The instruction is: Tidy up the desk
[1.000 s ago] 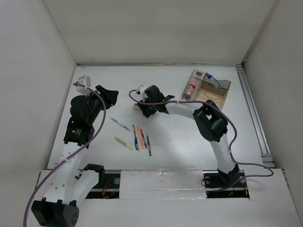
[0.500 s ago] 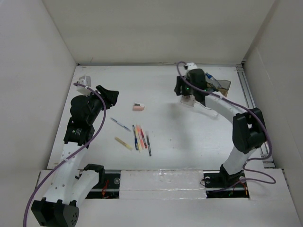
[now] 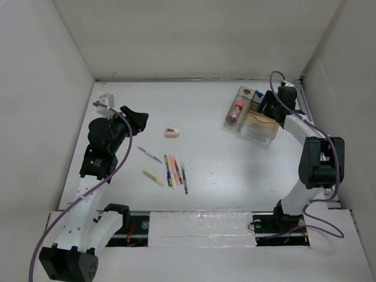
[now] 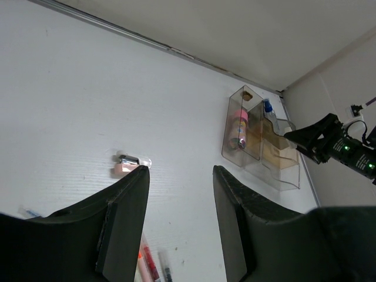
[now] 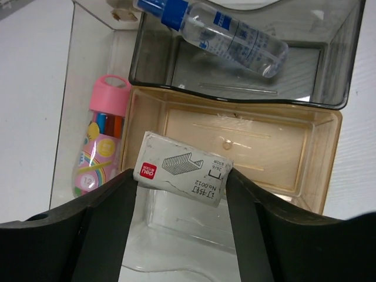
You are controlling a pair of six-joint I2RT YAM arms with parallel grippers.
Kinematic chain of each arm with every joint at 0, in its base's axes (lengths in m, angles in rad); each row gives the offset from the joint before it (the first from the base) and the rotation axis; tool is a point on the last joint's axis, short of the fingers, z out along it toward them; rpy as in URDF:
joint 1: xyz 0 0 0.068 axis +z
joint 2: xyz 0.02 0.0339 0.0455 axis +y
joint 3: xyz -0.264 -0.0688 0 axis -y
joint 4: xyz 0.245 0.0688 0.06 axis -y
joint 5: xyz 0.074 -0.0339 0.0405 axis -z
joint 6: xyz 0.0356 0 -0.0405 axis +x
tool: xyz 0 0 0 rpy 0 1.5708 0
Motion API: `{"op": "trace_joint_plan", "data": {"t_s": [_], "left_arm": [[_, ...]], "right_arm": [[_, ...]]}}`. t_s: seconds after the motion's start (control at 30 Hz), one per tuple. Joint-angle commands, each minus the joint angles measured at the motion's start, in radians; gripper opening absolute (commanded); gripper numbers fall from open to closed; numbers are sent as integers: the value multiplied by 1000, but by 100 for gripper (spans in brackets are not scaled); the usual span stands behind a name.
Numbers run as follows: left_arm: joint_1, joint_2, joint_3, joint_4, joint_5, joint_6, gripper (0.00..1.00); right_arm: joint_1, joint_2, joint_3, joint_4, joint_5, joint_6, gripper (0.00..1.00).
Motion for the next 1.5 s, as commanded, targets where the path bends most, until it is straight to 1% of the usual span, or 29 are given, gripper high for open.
{"op": "trace_joint_plan", "data": {"t_s": [0.0, 0.13, 0.23, 0.27, 0.33, 0.43, 0.5, 0.53, 0.57, 0.6, 0.63, 0.67, 0.7, 0.73, 0.77, 0.83, 0.87, 0.9, 0.93, 0.97, 1.03, 1.1, 1.13, 1.2, 1.3, 1.43, 1.47], "left_arm": [[-1, -6, 30, 41, 13, 9, 43], [-1, -7, 31, 39, 13, 10, 43], [-1, -12, 31, 37, 10, 10, 43], [-1, -12, 31, 37, 13, 10, 43], [-1, -10, 30, 39, 15, 10, 43], [-1, -10, 31, 40, 15, 7, 43], [-1, -9, 30, 42, 16, 9, 43], [-1, -7, 30, 42, 18, 7, 43], [-1, -7, 31, 41, 15, 7, 43], [-1, -7, 31, 41, 12, 9, 43], [-1, -10, 30, 39, 12, 7, 43], [-1, -13, 31, 37, 9, 9, 43], [-1, -14, 33, 37, 9, 9, 43], [-1, -20, 34, 34, 2, 10, 43], [-1, -20, 34, 33, -1, 10, 43], [-1, -24, 36, 30, -4, 12, 43], [-1, -26, 34, 31, -2, 13, 43], [-1, -30, 36, 30, -2, 13, 43], [-1, -30, 36, 31, -1, 13, 44], [-1, -29, 34, 31, -1, 13, 44], [-1, -32, 36, 33, 2, 13, 45], [-1, -32, 37, 31, 1, 15, 45], [-1, -38, 36, 30, -2, 17, 45], [-1, -38, 37, 31, -4, 17, 45], [-1, -35, 37, 31, 1, 15, 45], [-1, -35, 36, 34, 5, 15, 46], [-1, -35, 36, 34, 6, 15, 46]], "right_arm": [[0, 17, 31, -4, -20, 24, 68], [0, 26, 37, -22, -12, 27, 71], [0, 20, 33, -29, 6, 33, 77], [0, 14, 30, -21, 6, 33, 80], [19, -9, 19, -4, 6, 28, 81], [71, -47, -4, 62, -38, -10, 76], [167, -47, 7, 65, -96, -33, 61], [207, -29, 16, 104, -109, -71, 51], [296, -12, 57, 81, -103, -103, 36], [341, 11, 89, 80, -81, -104, 29], [382, 35, 117, 33, -63, -127, 27], [420, 87, 143, 19, -22, -139, 27], [491, 114, 200, 10, 6, -139, 28], [519, 144, 230, -24, 44, -139, 31], [545, 198, 258, -38, 92, -142, 46], [597, 246, 327, -70, 149, -103, 62], [608, 269, 346, -73, 144, -101, 75], [608, 311, 363, -73, 131, -102, 78], [622, 332, 404, -78, 114, -102, 79], [634, 355, 430, -88, 54, -107, 79], [671, 413, 497, -110, 29, -124, 80], [706, 444, 527, -113, 29, -163, 80], [723, 480, 553, -155, 35, -217, 81], [772, 513, 620, -202, 96, -242, 81], [801, 530, 621, -222, 92, -292, 81], [801, 504, 562, -165, 29, -311, 81], [801, 502, 555, -158, -27, -315, 81]]}}
